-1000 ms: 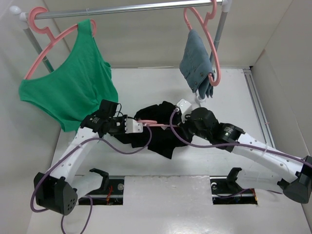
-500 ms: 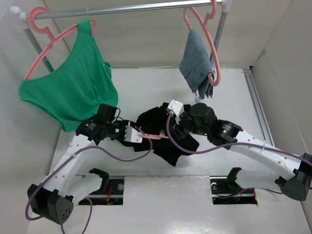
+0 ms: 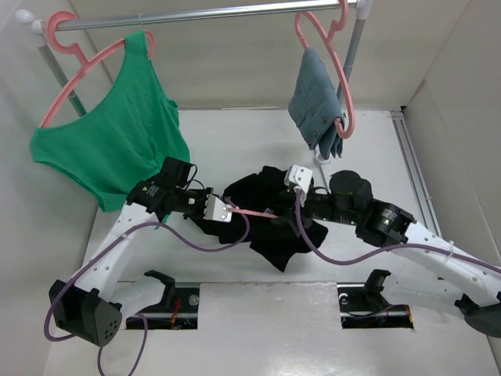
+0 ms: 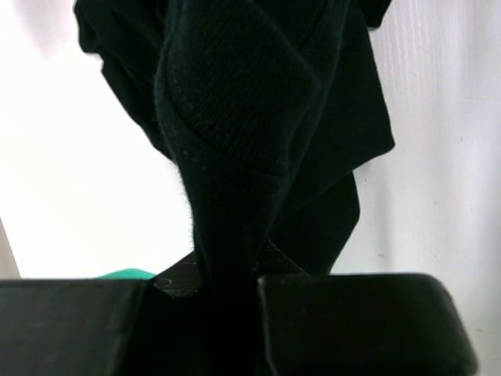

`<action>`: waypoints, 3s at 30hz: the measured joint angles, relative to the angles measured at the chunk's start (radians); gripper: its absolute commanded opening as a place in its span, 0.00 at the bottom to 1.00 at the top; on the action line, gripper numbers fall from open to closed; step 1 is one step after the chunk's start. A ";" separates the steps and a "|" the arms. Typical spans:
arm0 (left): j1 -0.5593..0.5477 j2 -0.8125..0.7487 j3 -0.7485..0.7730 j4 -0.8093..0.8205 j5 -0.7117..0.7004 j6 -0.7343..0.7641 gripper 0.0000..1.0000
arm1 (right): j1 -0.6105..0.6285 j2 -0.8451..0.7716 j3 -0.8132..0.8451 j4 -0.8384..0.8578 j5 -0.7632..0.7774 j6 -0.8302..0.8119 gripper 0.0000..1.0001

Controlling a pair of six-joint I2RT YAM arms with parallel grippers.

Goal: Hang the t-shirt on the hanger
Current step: Place tshirt on hanger, then hang the hanger with tshirt onto the clothesline

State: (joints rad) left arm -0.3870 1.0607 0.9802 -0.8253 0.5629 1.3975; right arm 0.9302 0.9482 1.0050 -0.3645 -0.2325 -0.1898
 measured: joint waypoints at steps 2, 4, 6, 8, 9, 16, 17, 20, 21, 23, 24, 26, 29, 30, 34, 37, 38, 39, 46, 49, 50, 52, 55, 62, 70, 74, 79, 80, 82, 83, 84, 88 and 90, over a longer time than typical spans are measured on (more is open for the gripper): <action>0.000 0.002 0.007 0.000 0.012 0.000 0.00 | 0.005 0.026 0.000 0.006 -0.010 0.002 0.75; 0.000 0.003 0.014 -0.003 0.019 0.000 0.00 | 0.013 0.070 0.000 0.014 -0.011 0.003 0.74; 0.000 0.003 0.019 -0.003 0.027 0.000 0.00 | 0.020 0.124 -0.001 0.021 -0.006 0.003 0.68; 0.000 0.003 0.019 -0.005 0.036 -0.002 0.00 | 0.021 0.176 -0.001 0.033 0.008 0.003 0.45; 0.000 0.003 0.019 -0.006 0.038 -0.004 0.00 | 0.021 0.202 0.000 0.037 0.019 0.002 0.34; 0.016 0.004 0.019 0.038 0.016 -0.143 0.00 | 0.045 0.249 0.013 0.044 0.032 0.006 0.00; 0.022 0.004 0.019 0.056 0.027 -0.176 0.00 | 0.044 0.239 0.011 0.050 0.048 0.006 0.00; 0.057 -0.004 0.019 0.130 0.074 -0.243 0.00 | 0.045 0.203 0.001 0.068 0.105 0.013 0.00; 0.066 -0.007 0.019 0.148 0.081 -0.258 0.00 | 0.045 0.190 -0.009 0.079 0.122 0.018 0.00; 0.079 -0.011 0.019 0.176 0.097 -0.295 0.01 | 0.045 0.158 -0.026 0.076 0.150 0.031 0.00; 0.086 -0.012 0.019 0.190 0.104 -0.319 0.02 | 0.044 0.134 -0.037 0.065 0.164 0.040 0.00; 0.097 -0.013 0.019 0.216 0.116 -0.363 0.07 | 0.036 0.085 -0.047 0.035 0.192 0.059 0.00; 0.108 -0.018 0.018 0.259 0.124 -0.422 0.13 | 0.019 0.014 -0.052 -0.018 0.216 0.087 0.00; 0.111 -0.019 0.018 0.273 0.125 -0.441 0.18 | 0.016 -0.004 -0.052 -0.034 0.221 0.094 0.00; 0.139 -0.021 0.017 0.340 0.102 -0.528 0.49 | 0.005 -0.050 -0.033 -0.127 0.227 0.126 0.00; 0.169 -0.023 0.017 0.351 0.087 -0.571 0.79 | -0.011 -0.033 0.032 -0.240 0.267 0.142 0.00; 0.175 -0.024 0.017 0.354 0.087 -0.592 1.00 | -0.016 -0.014 0.070 -0.278 0.279 0.145 0.00; 0.178 -0.027 0.017 0.361 0.094 -0.608 1.00 | -0.021 0.008 0.114 -0.306 0.289 0.147 0.00; 0.179 -0.141 0.045 0.509 0.092 -0.859 1.00 | -0.023 0.228 0.554 -0.519 0.371 0.159 0.00; 0.179 -0.199 0.081 0.609 0.035 -0.978 1.00 | -0.023 0.346 0.780 -0.594 0.425 0.161 0.00; 0.179 -0.217 0.089 0.640 0.011 -1.015 1.00 | -0.023 0.383 0.850 -0.612 0.448 0.161 0.00; 0.179 -0.250 0.097 0.690 -0.032 -1.074 1.00 | -0.025 0.462 0.999 -0.661 0.496 0.160 0.00; 0.179 -0.284 0.098 0.727 -0.078 -1.128 1.00 | -0.043 0.568 1.189 -0.703 0.546 0.156 0.00; 0.179 -0.340 0.084 0.738 -0.138 -1.175 1.00 | -0.177 0.708 1.410 -0.634 0.587 0.119 0.00; 0.179 -0.410 -0.005 0.731 -0.180 -1.191 1.00 | -0.255 0.730 1.382 -0.415 0.584 0.093 0.00; 0.180 -0.418 -0.030 0.729 -0.187 -1.198 1.00 | -0.255 0.776 1.389 -0.324 0.544 0.076 0.00; 0.180 -0.435 -0.078 0.727 -0.201 -1.205 1.00 | -0.196 0.803 1.331 -0.240 0.540 0.066 0.00; 0.180 -0.436 -0.084 0.724 -0.203 -1.207 1.00 | -0.184 0.811 1.328 -0.226 0.541 0.064 0.00; 0.180 -0.436 -0.089 0.718 -0.204 -1.213 1.00 | -0.167 0.829 1.330 -0.196 0.550 0.062 0.00; 0.179 -0.436 -0.089 0.713 -0.205 -1.215 1.00 | -0.162 0.837 1.331 -0.183 0.558 0.061 0.00; 0.180 -0.436 -0.089 0.712 -0.205 -1.216 1.00 | -0.159 0.845 1.334 -0.172 0.567 0.061 0.00; 0.180 -0.443 -0.093 0.706 -0.206 -1.217 1.00 | -0.164 0.867 1.341 -0.131 0.592 0.058 0.00; 0.180 -0.445 -0.101 0.705 -0.209 -1.217 1.00 | -0.167 0.892 1.373 -0.120 0.600 0.058 0.00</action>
State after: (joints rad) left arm -0.2073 0.6155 0.8791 -0.1207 0.3538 0.1802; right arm 0.7635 1.8404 2.3775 -0.4847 0.3672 -0.1318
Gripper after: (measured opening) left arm 0.997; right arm 0.134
